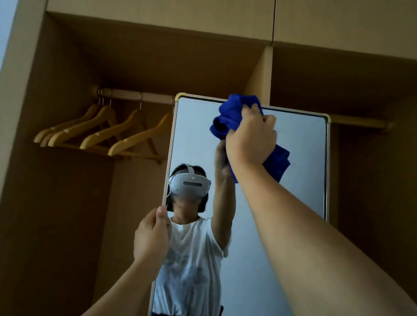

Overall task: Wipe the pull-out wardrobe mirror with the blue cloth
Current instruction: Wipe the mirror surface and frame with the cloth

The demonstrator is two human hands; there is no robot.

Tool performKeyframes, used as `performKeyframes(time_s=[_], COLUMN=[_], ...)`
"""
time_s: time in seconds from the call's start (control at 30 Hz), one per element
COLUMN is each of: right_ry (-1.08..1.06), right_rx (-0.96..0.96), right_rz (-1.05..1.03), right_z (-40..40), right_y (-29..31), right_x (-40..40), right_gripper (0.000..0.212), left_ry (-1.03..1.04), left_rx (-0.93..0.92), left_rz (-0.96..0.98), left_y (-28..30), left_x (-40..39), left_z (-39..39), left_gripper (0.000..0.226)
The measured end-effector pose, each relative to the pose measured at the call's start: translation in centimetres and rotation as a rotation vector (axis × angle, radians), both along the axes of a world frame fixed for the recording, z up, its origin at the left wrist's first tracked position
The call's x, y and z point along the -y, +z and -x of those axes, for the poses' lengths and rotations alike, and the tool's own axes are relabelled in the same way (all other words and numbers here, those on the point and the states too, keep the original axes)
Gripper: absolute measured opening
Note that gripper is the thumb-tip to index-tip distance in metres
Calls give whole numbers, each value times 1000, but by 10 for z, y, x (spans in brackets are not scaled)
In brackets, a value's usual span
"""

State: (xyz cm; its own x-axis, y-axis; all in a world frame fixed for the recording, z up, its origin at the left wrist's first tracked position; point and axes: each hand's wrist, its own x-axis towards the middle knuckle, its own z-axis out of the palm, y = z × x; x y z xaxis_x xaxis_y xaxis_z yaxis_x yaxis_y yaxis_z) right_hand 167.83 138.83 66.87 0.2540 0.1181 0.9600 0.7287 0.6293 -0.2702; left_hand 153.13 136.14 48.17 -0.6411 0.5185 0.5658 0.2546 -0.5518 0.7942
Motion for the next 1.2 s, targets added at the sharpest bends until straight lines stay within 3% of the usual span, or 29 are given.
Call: performKeyframes(time_s=[0.17, 0.63, 1.03, 1.2], right_ry=[-39, 1, -3, -41], right_rx=[152, 414, 538, 574], right_rz=[15, -91, -228, -251], right_z=[20, 62, 43, 39], right_y=[1, 5, -92, -92], right_x=[7, 31, 25, 19], right_gripper=[38, 46, 43, 45], left_ry=[6, -29, 9, 61], left_rx=[-18, -58, -53, -27], left_rz=[11, 18, 19, 2], left_y=[-1, -1, -1, -2], left_x=[1, 7, 1, -4], left_z=[1, 3, 5, 2], left_gripper=[46, 46, 49, 48])
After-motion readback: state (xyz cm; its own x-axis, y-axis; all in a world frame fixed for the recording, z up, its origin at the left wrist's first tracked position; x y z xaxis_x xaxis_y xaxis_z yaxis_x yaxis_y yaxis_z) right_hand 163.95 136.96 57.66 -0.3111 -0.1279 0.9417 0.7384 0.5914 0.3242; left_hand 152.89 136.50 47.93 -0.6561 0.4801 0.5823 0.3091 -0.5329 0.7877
